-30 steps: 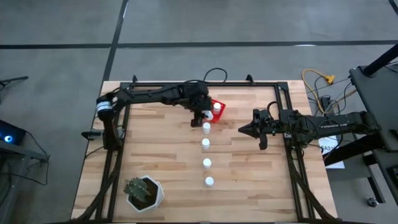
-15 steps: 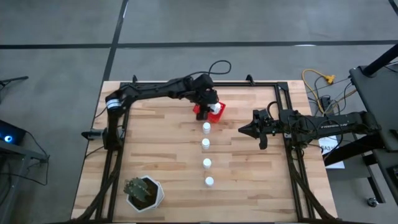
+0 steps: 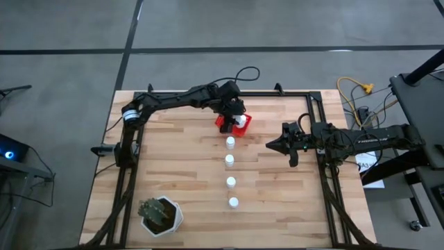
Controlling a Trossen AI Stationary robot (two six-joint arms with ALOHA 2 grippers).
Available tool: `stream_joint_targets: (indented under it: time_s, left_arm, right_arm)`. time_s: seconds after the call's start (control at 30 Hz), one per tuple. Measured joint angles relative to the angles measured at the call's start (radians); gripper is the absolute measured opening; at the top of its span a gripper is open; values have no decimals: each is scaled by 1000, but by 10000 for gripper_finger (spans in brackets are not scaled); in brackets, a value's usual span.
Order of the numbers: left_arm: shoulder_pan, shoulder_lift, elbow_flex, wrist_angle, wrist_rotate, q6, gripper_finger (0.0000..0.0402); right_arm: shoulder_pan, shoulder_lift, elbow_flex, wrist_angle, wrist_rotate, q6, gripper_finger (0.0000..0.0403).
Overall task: Pick and place pill bottles into a basket
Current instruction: Put the white pill bottle into the red bin
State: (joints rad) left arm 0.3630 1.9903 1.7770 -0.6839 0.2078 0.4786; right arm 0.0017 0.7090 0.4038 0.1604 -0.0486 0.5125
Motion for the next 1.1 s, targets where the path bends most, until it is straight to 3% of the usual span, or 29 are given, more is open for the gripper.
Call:
stream_joint_targets:
  time_s: [0.37, 0.6, 0.83, 0.97, 1.1]
  left_arm:
    - [0, 0, -20, -11, 4, 2, 140]
    - [-7, 2, -20, -5, 58, 126, 140]
    - [-5, 6, -20, -4, 53, 136, 140]
    - [-2, 8, -21, 0, 26, 51, 140]
    - [0, 20, -22, 12, 20, -147, 140]
  right_arm:
    - [0, 0, 0, 0, 1, -19, 8]
    - [0, 0, 0, 0, 3, -18, 8]
    - [0, 0, 0, 0, 3, -18, 9]
    - [0, 0, 0, 0, 3, -18, 9]
    - [0, 1, 0, 0, 3, -18, 8]
